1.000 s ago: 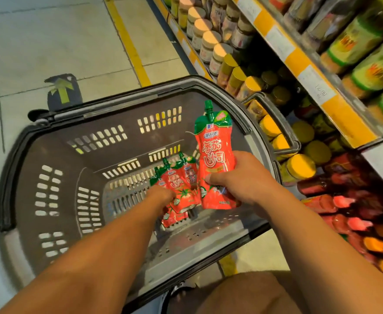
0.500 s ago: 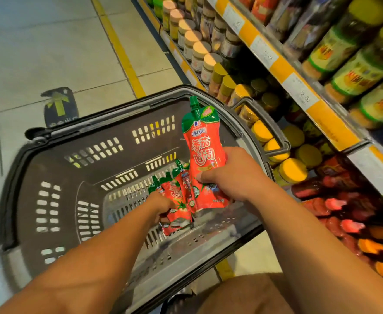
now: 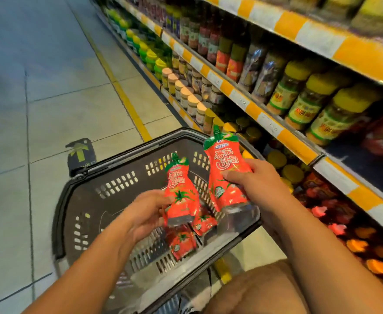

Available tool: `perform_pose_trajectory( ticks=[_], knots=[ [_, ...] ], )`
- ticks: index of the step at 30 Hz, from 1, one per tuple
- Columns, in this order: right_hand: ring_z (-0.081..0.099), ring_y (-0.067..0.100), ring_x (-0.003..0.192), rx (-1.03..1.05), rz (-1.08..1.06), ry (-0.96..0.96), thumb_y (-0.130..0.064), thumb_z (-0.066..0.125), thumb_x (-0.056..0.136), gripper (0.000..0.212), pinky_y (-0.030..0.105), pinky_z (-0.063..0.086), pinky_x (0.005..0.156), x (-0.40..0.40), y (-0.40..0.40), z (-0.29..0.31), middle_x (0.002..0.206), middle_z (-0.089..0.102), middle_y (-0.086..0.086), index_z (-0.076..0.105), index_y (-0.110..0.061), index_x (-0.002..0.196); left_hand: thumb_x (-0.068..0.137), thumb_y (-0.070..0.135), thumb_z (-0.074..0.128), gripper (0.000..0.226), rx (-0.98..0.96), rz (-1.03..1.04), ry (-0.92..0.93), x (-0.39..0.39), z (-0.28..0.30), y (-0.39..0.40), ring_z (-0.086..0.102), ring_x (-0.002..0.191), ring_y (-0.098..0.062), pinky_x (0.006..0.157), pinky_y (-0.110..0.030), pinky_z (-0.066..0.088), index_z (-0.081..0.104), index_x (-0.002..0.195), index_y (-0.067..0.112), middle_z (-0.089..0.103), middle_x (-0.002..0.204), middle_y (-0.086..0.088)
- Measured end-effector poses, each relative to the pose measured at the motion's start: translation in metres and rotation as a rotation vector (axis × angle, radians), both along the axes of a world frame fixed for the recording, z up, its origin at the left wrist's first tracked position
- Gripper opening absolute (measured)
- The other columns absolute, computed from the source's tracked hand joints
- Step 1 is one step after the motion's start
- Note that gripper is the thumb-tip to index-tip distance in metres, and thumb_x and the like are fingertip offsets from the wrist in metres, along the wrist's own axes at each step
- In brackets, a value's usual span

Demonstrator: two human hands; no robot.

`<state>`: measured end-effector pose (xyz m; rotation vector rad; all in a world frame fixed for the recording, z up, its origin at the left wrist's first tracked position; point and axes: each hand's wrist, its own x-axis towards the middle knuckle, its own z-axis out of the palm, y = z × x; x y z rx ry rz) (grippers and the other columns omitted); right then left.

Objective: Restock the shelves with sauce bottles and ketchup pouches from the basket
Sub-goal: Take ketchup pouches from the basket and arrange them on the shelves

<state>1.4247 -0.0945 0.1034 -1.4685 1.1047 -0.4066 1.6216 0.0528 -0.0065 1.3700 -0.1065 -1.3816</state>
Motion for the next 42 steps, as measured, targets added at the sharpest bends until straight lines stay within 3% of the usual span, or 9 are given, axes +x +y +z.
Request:
perform_pose_trajectory(
  ticks=[3, 7, 10, 14, 18, 24, 29, 35, 42],
  knots=[
    [0.078, 0.033, 0.083, -0.036, -0.06, -0.087, -0.011, 0.08, 0.085, 0.018, 0.047, 0.063, 0.078, -0.033, 0.007, 0.016, 0.091, 0.08, 0.009, 0.076, -0.012, 0.102, 0.093, -0.01, 0.057, 0.026, -0.111, -0.019, -0.076, -0.01, 0.045, -0.01, 0.07, 0.082, -0.023, 0.071, -0.039, 0.064, 0.067, 0.113, 0.003, 0.073, 0.104, -0.018],
    [0.077, 0.036, 0.089, -0.073, -0.171, -0.126, -0.017, 0.081, 0.084, 0.026, 0.048, 0.061, 0.078, -0.097, 0.001, 0.032, 0.097, 0.08, 0.008, 0.073, -0.019, 0.108, 0.087, -0.011, 0.052, 0.025, -0.2, -0.03, -0.127, -0.038, 0.095, -0.039, 0.068, 0.073, -0.019, 0.067, -0.033, 0.061, 0.066, 0.093, 0.009, 0.072, 0.087, -0.01],
    [0.076, 0.044, 0.086, -0.081, -0.3, -0.123, -0.023, 0.084, 0.075, 0.033, 0.067, 0.057, 0.081, -0.145, -0.01, 0.039, 0.096, 0.079, 0.015, 0.076, -0.018, 0.106, 0.088, -0.009, 0.049, 0.025, -0.254, -0.077, -0.148, -0.078, 0.119, -0.068, 0.065, 0.081, -0.027, 0.072, -0.033, 0.057, 0.065, 0.097, 0.008, 0.068, 0.096, -0.017],
    [0.074, 0.032, 0.071, -0.074, -0.483, -0.173, -0.013, 0.078, 0.084, 0.027, 0.04, 0.059, 0.067, -0.199, -0.024, 0.036, 0.1, 0.077, 0.024, 0.073, -0.005, 0.109, 0.094, 0.004, 0.065, 0.014, -0.272, -0.216, -0.164, -0.138, 0.136, -0.106, 0.074, 0.077, -0.023, 0.071, -0.036, 0.062, 0.066, 0.108, 0.004, 0.076, 0.095, -0.014],
    [0.073, 0.033, 0.069, -0.047, -0.66, -0.193, -0.011, 0.079, 0.083, 0.01, 0.049, 0.059, 0.074, -0.236, -0.034, 0.026, 0.095, 0.077, 0.025, 0.074, -0.009, 0.091, 0.073, 0.015, 0.084, 0.034, -0.244, -0.366, -0.396, -0.188, 0.151, -0.15, 0.075, 0.092, -0.035, 0.085, -0.05, 0.06, 0.072, 0.103, 0.002, 0.077, 0.105, -0.02],
    [0.075, 0.029, 0.074, -0.215, -0.772, 0.008, -0.025, 0.083, 0.074, 0.018, 0.046, 0.062, 0.073, -0.261, -0.057, 0.024, 0.087, 0.078, 0.013, 0.073, -0.013, 0.084, 0.076, 0.022, 0.085, 0.027, -0.225, -0.421, -0.943, -0.248, 0.164, -0.218, 0.065, 0.078, -0.023, 0.071, -0.034, 0.056, 0.059, 0.084, 0.018, 0.066, 0.085, -0.003],
    [0.067, 0.03, 0.068, -0.374, -0.866, 0.16, -0.036, 0.068, 0.067, 0.022, 0.05, 0.059, 0.069, -0.26, -0.079, 0.023, 0.069, 0.068, 0.004, 0.065, -0.015, 0.071, 0.083, 0.025, 0.076, 0.026, -0.149, -0.386, -1.162, -0.28, 0.152, -0.259, 0.066, 0.101, -0.033, 0.075, -0.039, 0.053, 0.065, 0.104, 0.015, 0.069, 0.107, -0.007],
    [0.067, 0.03, 0.072, -0.472, -0.915, 0.177, -0.035, 0.066, 0.072, 0.02, 0.047, 0.059, 0.07, -0.255, -0.104, 0.019, 0.072, 0.068, 0.001, 0.065, -0.015, 0.076, 0.087, 0.024, 0.073, 0.018, -0.257, -0.245, -1.073, -0.296, 0.133, -0.286, 0.065, 0.097, -0.029, 0.076, -0.035, 0.049, 0.063, 0.1, 0.018, 0.07, 0.1, -0.002],
    [0.074, 0.017, 0.077, -0.509, -0.905, 0.187, -0.033, 0.077, 0.076, 0.038, 0.046, 0.063, 0.071, -0.245, -0.124, 0.018, 0.092, 0.076, -0.008, 0.071, -0.03, 0.113, 0.081, 0.013, 0.082, 0.048, -0.432, -0.355, -0.924, -0.276, 0.13, -0.311, 0.069, 0.098, -0.02, 0.088, -0.045, 0.06, 0.058, 0.122, 0.02, 0.069, 0.113, 0.002]
  ],
)
